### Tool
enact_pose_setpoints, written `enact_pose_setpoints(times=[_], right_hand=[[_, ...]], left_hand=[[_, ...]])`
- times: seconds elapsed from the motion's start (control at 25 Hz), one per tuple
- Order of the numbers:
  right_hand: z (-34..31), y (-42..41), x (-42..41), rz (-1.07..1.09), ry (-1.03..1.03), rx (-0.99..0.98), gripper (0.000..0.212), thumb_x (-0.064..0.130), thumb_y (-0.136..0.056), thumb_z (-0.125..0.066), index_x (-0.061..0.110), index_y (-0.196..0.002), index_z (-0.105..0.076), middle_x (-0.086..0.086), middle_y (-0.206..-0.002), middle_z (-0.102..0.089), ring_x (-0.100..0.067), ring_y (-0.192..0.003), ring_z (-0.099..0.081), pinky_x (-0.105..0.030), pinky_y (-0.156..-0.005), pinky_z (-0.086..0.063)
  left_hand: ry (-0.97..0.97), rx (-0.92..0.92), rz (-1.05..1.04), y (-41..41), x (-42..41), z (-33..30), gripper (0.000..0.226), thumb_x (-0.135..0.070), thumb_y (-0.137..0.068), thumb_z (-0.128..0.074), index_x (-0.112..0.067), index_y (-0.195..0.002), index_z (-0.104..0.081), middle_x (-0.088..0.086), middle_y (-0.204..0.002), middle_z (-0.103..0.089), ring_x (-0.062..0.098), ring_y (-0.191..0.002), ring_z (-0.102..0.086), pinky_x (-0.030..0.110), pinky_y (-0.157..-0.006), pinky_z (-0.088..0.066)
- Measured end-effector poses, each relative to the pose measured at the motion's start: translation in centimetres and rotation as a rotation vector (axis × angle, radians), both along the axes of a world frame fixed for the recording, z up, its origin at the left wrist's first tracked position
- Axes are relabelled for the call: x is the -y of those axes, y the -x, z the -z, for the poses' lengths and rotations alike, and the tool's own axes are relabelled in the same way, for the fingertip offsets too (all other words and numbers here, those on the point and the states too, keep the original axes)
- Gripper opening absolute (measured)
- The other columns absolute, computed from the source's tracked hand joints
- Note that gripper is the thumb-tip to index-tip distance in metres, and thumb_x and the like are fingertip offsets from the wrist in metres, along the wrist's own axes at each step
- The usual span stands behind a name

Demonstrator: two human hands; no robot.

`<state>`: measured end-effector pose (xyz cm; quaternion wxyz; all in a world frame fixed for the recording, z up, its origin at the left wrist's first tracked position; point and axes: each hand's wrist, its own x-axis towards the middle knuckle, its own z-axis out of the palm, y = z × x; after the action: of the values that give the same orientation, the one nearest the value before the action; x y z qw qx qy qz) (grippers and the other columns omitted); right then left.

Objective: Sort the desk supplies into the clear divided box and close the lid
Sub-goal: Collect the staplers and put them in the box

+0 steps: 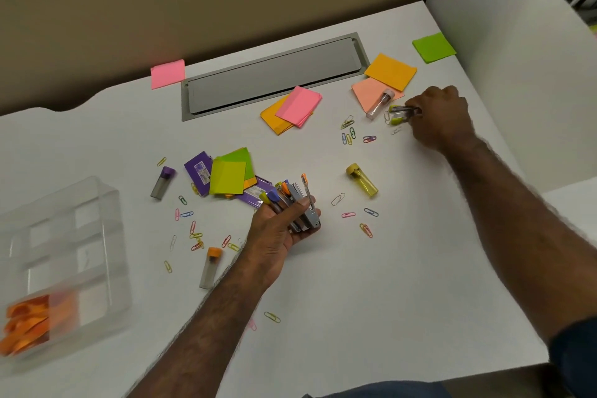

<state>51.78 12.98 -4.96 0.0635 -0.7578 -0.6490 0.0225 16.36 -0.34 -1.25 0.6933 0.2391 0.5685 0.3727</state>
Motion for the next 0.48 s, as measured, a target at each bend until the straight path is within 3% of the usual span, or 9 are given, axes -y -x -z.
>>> enact_pose_setpoints(times=[0.12,0.28,0.48], right_hand=[[-0.6,0.9,2.3,0.047,0.070,-0.101,0.025,0.030,-0.094,-0.067,0.016,-0.114,-0.074,-0.014,-0.106,-0.065,-0.040,-0.100,-0.058,-0.045,-0.082,-0.052],[-2.9,4.3,6.9,0.126,0.025,-0.298,0.028,0.026,-0.094,-0.067,0.014,-0.118,-0.074,-0.012,-0.108,-0.066,-0.031,-0.098,-0.060,-0.039,-0.081,-0.051],[-7.6,13.8,14.5,0.124,-0.050,-0.851,0.015,0.034,-0.086,-0.079,0.027,-0.099,-0.077,0.009,-0.086,-0.071,-0.010,-0.074,-0.067,-0.020,-0.067,-0.049]], left_hand=[[-0.006,0.016,0.002,0.9,0.6,-0.1,0.041,-0.013,-0.089,-0.074,-0.011,-0.128,-0.062,0.016,-0.118,-0.075,0.035,-0.101,-0.076,0.050,-0.082,-0.063],[-0.019,0.058,-0.021,2.3,1.8,-0.3,0.040,-0.013,-0.088,-0.074,-0.014,-0.126,-0.062,0.013,-0.113,-0.077,0.034,-0.098,-0.077,0.046,-0.076,-0.064],[-0.042,0.071,-0.020,4.6,3.5,-1.3,0.043,-0.012,-0.092,-0.072,-0.007,-0.132,-0.060,0.018,-0.120,-0.074,0.037,-0.105,-0.074,0.047,-0.080,-0.063]])
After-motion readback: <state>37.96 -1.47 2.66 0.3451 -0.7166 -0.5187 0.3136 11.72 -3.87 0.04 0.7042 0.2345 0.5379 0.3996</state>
